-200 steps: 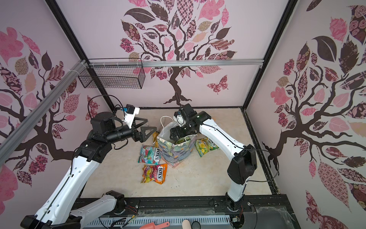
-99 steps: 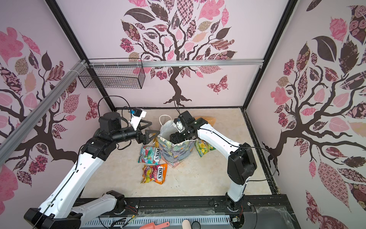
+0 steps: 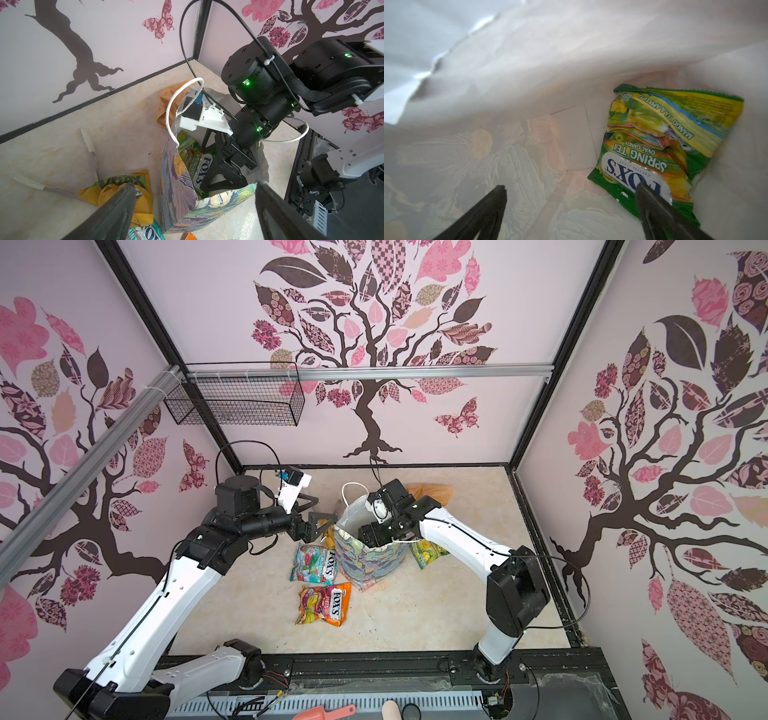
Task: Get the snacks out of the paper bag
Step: 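Move the left gripper to the bag rim while right gripper reaches over the bag, then hold the bag rim with left gripper while right gripper lowers into the bag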
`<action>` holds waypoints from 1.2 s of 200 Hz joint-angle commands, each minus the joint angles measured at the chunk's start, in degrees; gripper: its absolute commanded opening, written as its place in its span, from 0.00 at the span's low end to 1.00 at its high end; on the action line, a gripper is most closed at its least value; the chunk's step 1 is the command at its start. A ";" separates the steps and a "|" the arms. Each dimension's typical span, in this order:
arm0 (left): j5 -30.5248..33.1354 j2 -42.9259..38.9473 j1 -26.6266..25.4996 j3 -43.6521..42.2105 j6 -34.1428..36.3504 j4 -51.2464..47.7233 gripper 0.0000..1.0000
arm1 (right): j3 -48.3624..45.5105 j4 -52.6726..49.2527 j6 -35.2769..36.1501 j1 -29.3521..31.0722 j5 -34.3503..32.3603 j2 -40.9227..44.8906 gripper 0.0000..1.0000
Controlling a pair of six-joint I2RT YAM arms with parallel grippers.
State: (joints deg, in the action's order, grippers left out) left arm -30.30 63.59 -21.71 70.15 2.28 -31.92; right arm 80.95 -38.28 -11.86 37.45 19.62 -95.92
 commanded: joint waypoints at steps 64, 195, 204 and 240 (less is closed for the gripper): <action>2.69 1.36 -1.57 -0.15 2.73 -3.14 0.91 | 0.37 -2.66 0.43 1.81 -1.95 -9.73 1.00; 5.30 2.59 -2.02 0.74 2.46 -4.34 0.91 | -1.75 -1.47 0.56 3.24 2.28 -21.16 0.95; 5.50 2.68 -2.02 0.74 2.46 -4.45 0.91 | -1.38 -1.44 0.36 3.17 1.68 -20.83 0.89; 6.73 2.68 -2.01 0.79 2.29 -4.53 0.91 | -0.38 -0.92 -0.47 3.24 0.77 -18.29 0.55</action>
State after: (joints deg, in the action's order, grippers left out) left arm -24.77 66.17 -23.57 70.17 4.36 -35.88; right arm 80.93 -38.39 -12.16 39.79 19.81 -113.16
